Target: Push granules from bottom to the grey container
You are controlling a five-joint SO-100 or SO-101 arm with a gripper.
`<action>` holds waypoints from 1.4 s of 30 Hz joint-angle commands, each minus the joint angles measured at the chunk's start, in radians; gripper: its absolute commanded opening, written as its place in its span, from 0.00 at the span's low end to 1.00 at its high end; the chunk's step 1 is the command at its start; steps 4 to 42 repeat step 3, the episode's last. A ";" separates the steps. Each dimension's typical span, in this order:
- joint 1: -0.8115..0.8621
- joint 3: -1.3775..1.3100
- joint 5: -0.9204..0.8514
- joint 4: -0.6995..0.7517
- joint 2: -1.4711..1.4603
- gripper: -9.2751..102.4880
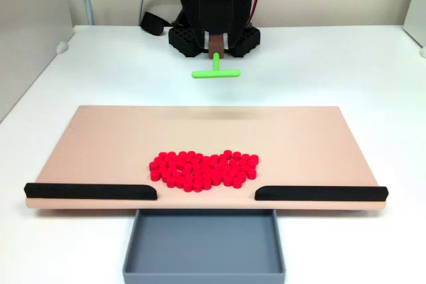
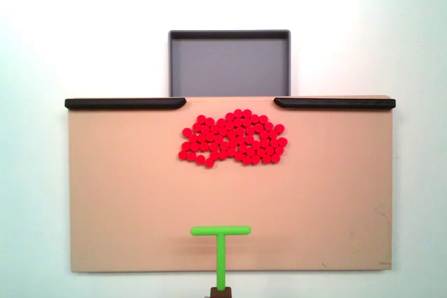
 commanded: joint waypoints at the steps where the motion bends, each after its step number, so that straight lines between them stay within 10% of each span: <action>1: -0.002 -0.025 0.009 -0.009 0.011 0.08; 42: 0.003 -0.025 0.009 -0.009 0.014 0.08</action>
